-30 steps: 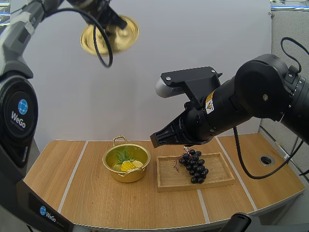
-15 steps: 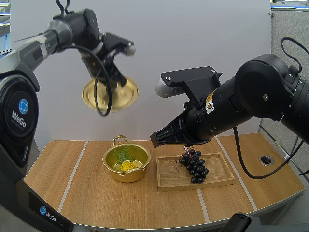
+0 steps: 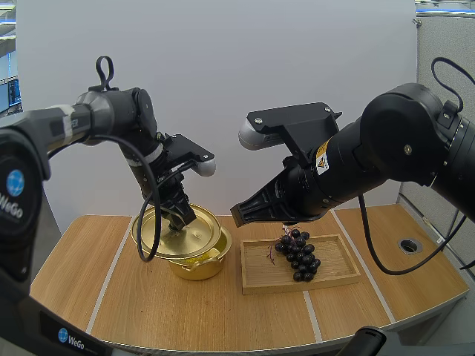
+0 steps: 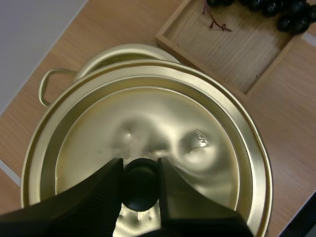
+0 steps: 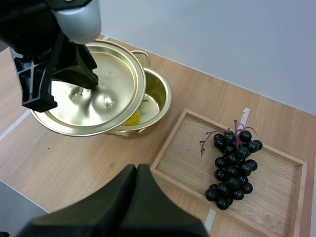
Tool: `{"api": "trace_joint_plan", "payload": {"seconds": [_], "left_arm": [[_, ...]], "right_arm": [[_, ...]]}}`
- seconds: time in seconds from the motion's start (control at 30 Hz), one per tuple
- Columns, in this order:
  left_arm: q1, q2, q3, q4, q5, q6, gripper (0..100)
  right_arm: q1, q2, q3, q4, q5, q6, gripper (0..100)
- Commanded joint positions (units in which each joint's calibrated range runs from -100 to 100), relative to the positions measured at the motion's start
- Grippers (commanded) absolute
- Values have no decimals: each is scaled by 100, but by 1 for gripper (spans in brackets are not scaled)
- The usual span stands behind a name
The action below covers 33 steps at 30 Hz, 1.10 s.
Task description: Open the pot, put the pineapple inside, and close it
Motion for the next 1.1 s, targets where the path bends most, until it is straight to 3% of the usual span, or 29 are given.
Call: {"api": "trace_joint_plan", "payload": {"seconds": [0.0,0.17,1.07], "left_arm": [[-17,-325,257,-476,-1186,366,0],[-17,-86,257,-546,-2008,414,0],[-17,1261,257,-1028,-3114,716,0]], "right_arm": [[-26,-76,25,-8,-116,15,0],[-26,-76,25,-8,-116,15,0],[-26,-76,25,-8,-116,15,0]]}}
